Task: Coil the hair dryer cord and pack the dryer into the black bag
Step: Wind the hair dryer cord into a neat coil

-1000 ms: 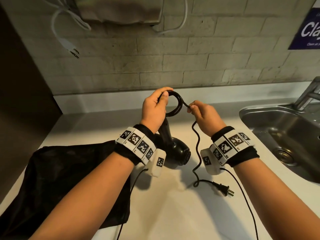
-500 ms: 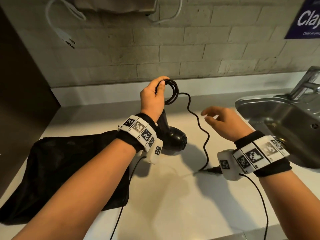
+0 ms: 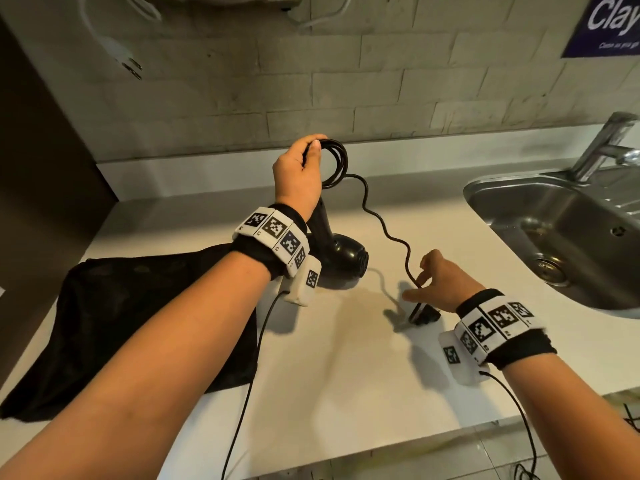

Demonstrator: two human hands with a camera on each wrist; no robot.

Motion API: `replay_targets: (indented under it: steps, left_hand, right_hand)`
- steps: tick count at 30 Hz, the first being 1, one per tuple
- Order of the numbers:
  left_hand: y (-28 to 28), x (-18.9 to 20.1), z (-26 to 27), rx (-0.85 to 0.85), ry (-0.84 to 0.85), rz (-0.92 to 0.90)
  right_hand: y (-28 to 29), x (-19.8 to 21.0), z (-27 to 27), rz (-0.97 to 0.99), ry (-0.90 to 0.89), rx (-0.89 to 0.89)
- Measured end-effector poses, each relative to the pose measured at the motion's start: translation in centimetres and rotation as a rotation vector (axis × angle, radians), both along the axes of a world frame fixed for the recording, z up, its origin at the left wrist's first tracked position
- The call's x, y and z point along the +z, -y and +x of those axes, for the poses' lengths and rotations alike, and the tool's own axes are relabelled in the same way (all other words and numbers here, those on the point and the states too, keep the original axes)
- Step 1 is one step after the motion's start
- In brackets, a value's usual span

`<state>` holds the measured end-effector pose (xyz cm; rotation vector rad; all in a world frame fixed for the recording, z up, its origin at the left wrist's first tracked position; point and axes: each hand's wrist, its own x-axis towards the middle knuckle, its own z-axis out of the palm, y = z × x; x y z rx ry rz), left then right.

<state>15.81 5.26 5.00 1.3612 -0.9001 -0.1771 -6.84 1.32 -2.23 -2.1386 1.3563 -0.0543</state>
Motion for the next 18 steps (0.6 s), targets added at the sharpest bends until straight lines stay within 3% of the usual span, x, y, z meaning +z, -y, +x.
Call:
replay_targets:
  steps: [7, 13, 16, 18]
  left_hand:
    - [-0.1, 0.2, -0.1, 0.020, 0.004, 0.008]
    - [-0.1, 0.3, -0.1, 0.027, -0.002, 0.027]
    - [-0.1, 0.3, 0.0, 0.024, 0.000, 0.029]
    - [-0.1, 0.2, 0.1, 0.009, -0.004, 0.026]
  right_hand:
    - [-1.3, -0.9, -0.4, 0.246, -0.139, 0.192]
    - [-1.4, -2.1, 0.0, -0.038, -0.455, 0.233]
    - [-1.3, -2.1, 0.4, -0.085, -0.443, 0.229]
    - [-0.9, -2.0, 0.6, -0.101, -0.344, 0.184]
